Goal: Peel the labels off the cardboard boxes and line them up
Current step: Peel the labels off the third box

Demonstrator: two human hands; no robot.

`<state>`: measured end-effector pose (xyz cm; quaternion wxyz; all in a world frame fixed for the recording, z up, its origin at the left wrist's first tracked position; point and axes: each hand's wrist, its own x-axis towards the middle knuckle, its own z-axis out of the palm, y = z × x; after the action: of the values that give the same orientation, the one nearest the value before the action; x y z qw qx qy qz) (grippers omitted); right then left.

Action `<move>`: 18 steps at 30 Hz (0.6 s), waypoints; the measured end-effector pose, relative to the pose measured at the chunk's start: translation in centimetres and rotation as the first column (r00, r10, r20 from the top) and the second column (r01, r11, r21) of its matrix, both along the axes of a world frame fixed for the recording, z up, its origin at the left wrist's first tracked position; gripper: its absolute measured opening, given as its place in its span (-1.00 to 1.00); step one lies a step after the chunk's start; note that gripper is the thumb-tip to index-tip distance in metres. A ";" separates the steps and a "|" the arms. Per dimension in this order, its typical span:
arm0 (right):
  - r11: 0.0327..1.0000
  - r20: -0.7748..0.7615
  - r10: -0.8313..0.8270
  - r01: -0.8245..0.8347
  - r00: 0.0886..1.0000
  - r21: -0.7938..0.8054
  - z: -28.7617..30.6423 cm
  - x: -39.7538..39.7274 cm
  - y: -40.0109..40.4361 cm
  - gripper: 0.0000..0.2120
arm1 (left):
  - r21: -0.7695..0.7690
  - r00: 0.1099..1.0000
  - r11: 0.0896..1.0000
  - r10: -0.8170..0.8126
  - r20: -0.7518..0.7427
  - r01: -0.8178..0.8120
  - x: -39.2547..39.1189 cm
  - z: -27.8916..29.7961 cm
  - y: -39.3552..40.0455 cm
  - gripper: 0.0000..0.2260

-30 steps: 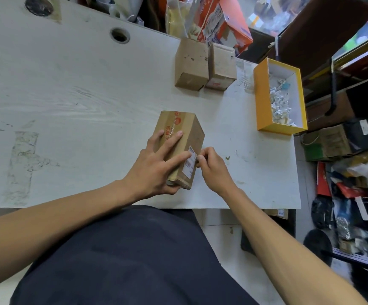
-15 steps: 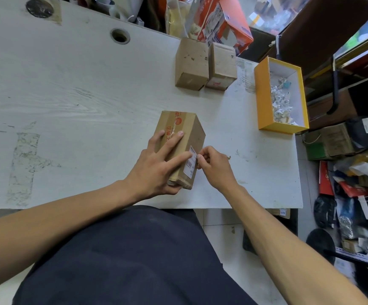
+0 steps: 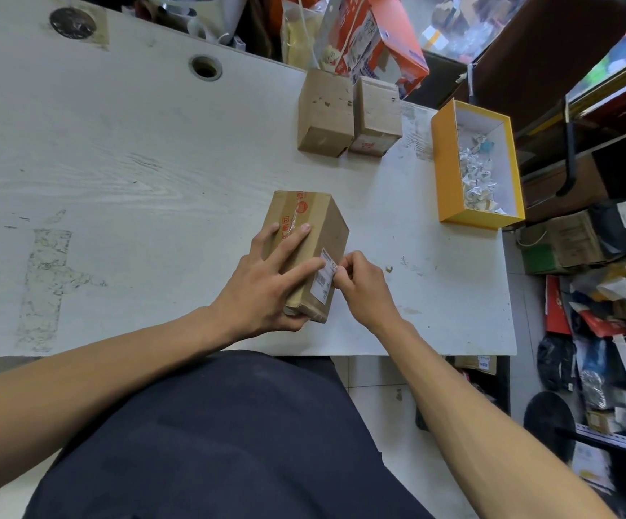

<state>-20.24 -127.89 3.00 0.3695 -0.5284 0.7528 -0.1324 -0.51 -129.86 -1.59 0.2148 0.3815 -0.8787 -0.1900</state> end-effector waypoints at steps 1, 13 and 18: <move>1.000 0.006 -0.005 0.005 1.000 -0.001 0.0 0.0 0.1 -0.87 | 0.000 1.000 1.000 0.004 -0.004 -0.004 0.0 0.1 0.0 -0.30; 0.985 0.187 -0.118 0.139 0.975 -0.104 -0.8 0.4 0.9 -0.94 | 0.056 0.999 0.998 0.014 -0.035 -0.012 1.4 0.6 0.1 -0.27; 0.982 0.153 -0.050 0.077 0.987 -0.175 -0.9 2.2 -0.4 -0.90 | 0.198 0.990 0.979 0.072 -0.125 -0.046 3.7 0.8 0.1 -0.25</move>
<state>-18.01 -128.30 2.12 0.3705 -0.5241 0.7248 -0.2506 3.22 -129.76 -0.81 0.2394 0.4134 -0.8281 -0.2934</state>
